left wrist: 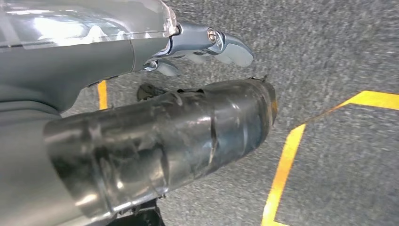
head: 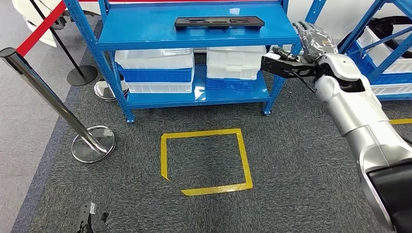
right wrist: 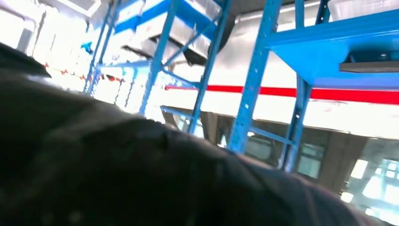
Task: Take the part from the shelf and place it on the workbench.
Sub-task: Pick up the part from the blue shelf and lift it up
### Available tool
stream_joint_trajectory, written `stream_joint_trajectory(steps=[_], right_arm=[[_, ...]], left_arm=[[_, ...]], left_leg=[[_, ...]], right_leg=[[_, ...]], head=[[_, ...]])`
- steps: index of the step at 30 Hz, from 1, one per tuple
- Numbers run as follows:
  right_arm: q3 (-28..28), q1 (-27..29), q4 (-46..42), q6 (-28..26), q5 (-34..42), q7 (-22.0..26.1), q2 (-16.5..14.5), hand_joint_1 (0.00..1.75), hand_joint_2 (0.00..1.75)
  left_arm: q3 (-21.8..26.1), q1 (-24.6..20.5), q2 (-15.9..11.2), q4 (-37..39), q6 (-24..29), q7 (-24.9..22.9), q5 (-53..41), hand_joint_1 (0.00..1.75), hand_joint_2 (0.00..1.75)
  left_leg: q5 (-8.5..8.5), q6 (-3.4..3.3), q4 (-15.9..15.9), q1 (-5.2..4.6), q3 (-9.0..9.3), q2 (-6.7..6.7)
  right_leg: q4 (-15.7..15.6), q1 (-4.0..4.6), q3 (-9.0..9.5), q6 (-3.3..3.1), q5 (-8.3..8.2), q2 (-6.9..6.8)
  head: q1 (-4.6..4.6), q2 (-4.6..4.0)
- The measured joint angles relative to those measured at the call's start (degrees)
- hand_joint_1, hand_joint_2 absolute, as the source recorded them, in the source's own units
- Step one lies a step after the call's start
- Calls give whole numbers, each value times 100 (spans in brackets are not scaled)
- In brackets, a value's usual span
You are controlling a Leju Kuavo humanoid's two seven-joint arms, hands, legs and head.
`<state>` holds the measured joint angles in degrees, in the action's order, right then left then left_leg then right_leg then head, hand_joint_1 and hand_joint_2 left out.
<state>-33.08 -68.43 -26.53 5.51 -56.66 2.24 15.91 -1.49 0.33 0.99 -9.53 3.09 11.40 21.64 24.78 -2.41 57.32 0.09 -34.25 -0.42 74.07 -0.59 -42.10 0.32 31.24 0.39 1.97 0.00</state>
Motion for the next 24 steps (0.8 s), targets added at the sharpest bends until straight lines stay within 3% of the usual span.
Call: stream_joint_trajectory(steps=[2,4,6,9,12,14,15,18,20,24], right_arm=[[-136,-131,-43,41,-15,21,-13,0,0],[-235,-262,-72,72,3,42,-13,0,0],[-319,-307,-79,66,48,65,-1,0,0],[-410,-284,-101,3,97,117,23,0,0],[-517,-244,-112,-51,86,183,15,0,0],[-617,-204,-110,-32,47,200,-32,0,0],[-668,-190,-110,-19,32,202,-62,0,0],[-747,-188,-111,-4,10,201,-124,0,0],[-762,-196,-111,18,5,203,-138,0,0],[-823,-208,-110,130,-4,296,-144,0,0]], left_arm=[[9,1,3,0,16,20,11,0,0],[15,-2,8,0,47,15,16,0,0],[17,-1,10,0,83,16,-3,0,0],[17,0,1,0,171,4,-57,0,0],[16,-10,-20,1,305,-118,-91,0,0],[16,-6,-39,2,353,-189,-90,0,0],[16,-7,-50,2,362,-204,-88,0,0],[16,-36,-78,2,377,-216,-85,0,0],[16,-42,-84,2,393,-226,-80,0,0],[16,-46,-74,2,479,-278,-74,0,0]], left_leg=[[43,13,24,9,36,-20],[64,55,40,14,44,-34],[57,105,35,25,30,-37],[178,181,187,12,-49,-14],[626,229,1167,34,-524,7],[724,252,1665,49,-807,8],[618,260,1616,56,-809,9],[87,253,577,71,-346,16],[12,216,233,64,-181,6],[-12,95,201,67,-180,-4]], right_leg=[[-729,-6,303,-8,-474,-8],[-1320,38,551,-50,-740,-9],[-1463,89,607,-102,-731,-9],[-1641,45,710,-180,-706,-23],[-1686,34,763,-229,-704,-33],[-1662,40,764,-236,-689,-12],[-1641,37,764,-229,-677,4],[-1518,36,749,-156,-595,26],[-1455,61,715,-101,-559,24],[-1354,50,663,-14,-474,16]], head=[[2,0],[3,1],[2,1],[9,1],[13,0],[12,0],[12,0],[12,0],[3,0],[-3,0]])
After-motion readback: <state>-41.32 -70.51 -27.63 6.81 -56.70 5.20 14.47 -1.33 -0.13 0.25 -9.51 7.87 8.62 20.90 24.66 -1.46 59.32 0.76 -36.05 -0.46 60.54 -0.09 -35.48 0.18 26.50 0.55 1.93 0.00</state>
